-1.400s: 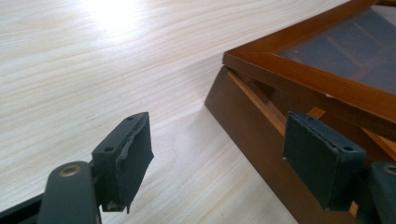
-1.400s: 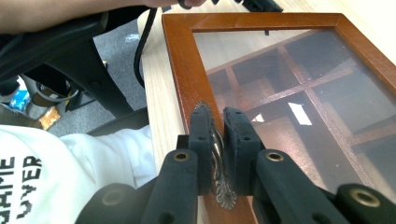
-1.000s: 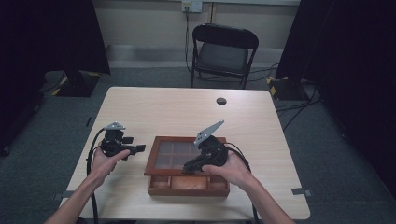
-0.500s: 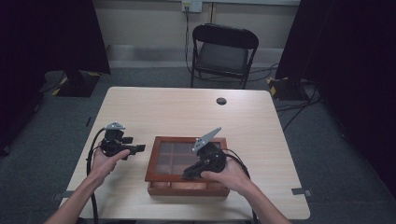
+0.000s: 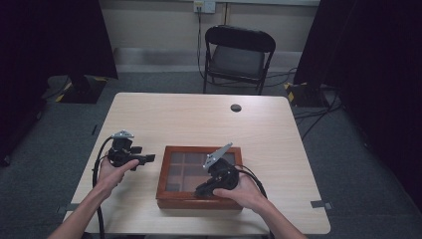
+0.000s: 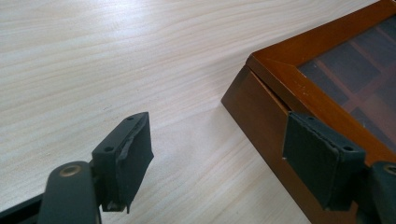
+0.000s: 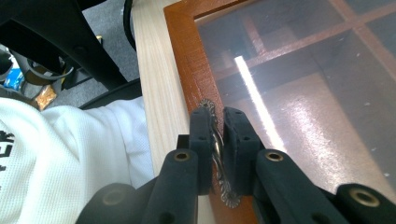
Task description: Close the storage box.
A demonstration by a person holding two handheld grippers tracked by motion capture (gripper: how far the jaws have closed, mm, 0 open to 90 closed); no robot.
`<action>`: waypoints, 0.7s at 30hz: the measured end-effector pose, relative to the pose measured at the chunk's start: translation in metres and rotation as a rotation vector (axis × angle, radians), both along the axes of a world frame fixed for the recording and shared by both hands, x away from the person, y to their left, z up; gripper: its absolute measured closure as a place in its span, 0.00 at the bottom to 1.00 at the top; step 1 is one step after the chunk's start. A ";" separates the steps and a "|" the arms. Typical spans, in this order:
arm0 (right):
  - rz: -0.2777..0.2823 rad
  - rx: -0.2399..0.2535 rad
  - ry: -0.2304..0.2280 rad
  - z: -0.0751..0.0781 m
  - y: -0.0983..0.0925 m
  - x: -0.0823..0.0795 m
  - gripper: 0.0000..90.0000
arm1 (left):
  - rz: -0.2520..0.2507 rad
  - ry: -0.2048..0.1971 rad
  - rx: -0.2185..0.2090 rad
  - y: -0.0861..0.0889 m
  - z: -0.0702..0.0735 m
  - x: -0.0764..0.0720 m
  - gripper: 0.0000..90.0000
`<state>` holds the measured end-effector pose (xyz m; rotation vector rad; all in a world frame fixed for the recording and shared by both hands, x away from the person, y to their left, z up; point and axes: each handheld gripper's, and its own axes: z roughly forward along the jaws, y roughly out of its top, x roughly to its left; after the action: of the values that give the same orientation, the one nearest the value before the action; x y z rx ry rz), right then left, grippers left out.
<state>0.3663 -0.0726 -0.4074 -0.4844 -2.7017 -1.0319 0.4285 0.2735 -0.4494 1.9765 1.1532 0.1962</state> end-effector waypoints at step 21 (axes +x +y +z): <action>-0.032 -0.007 0.012 -0.015 0.006 -0.002 0.80 | 0.009 0.005 -0.014 0.001 0.002 -0.002 0.26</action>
<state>0.3641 -0.0664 -0.4222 -0.5346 -2.6966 -1.0242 0.4270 0.2745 -0.4471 1.9606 1.1640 0.1872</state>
